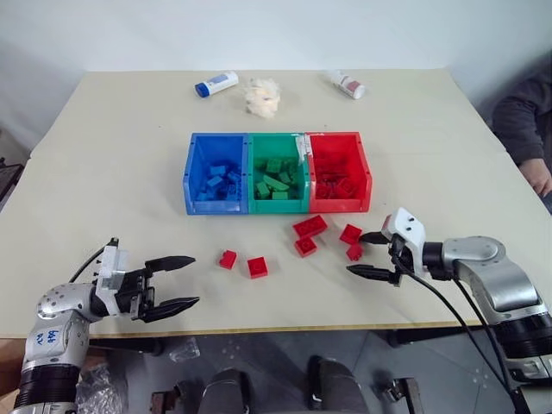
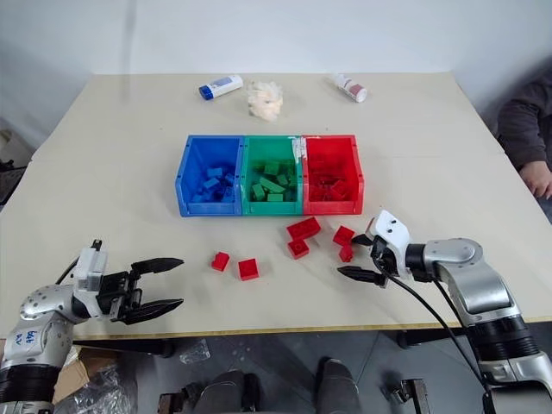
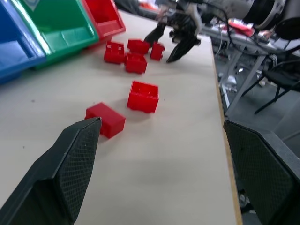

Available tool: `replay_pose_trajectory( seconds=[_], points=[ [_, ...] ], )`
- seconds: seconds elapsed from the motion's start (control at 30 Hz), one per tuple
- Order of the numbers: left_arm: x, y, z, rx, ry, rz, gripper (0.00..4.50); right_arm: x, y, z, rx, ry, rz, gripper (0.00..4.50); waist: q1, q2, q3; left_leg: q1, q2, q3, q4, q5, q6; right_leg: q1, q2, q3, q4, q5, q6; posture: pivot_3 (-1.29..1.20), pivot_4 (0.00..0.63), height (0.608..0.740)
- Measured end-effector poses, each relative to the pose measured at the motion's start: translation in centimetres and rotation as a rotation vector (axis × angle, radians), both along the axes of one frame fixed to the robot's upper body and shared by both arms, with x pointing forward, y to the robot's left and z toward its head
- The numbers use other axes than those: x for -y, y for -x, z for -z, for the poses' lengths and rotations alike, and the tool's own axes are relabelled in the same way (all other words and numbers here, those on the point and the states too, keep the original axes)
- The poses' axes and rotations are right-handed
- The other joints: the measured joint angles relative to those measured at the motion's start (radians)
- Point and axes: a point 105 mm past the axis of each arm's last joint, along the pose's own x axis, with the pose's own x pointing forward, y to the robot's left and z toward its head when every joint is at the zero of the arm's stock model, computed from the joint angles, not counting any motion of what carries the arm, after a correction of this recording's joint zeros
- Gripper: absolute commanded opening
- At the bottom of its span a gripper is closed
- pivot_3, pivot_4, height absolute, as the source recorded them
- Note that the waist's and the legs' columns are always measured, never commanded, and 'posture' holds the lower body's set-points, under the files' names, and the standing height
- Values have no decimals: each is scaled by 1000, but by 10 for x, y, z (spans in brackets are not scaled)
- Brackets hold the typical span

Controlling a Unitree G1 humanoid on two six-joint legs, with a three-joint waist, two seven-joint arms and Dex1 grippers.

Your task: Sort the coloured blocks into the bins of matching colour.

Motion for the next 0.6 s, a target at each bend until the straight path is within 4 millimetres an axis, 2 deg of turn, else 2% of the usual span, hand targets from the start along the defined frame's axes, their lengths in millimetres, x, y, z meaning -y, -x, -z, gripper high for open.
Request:
replay_pose_trajectory(
  seconds=[0.3,0.6],
  points=[
    [2,6,2,-3,7,-2,4500,-9,1,4,18,-35,-3,771,0,0,0,0,0,0,0,0,0,0,0,0,0,0,0,0,150,740],
    [1,2,-1,7,20,5,4500,-8,3,1,37,-44,31,728,0,0,0,0,0,0,0,0,0,0,0,0,0,0,0,0,150,740]
  ],
)
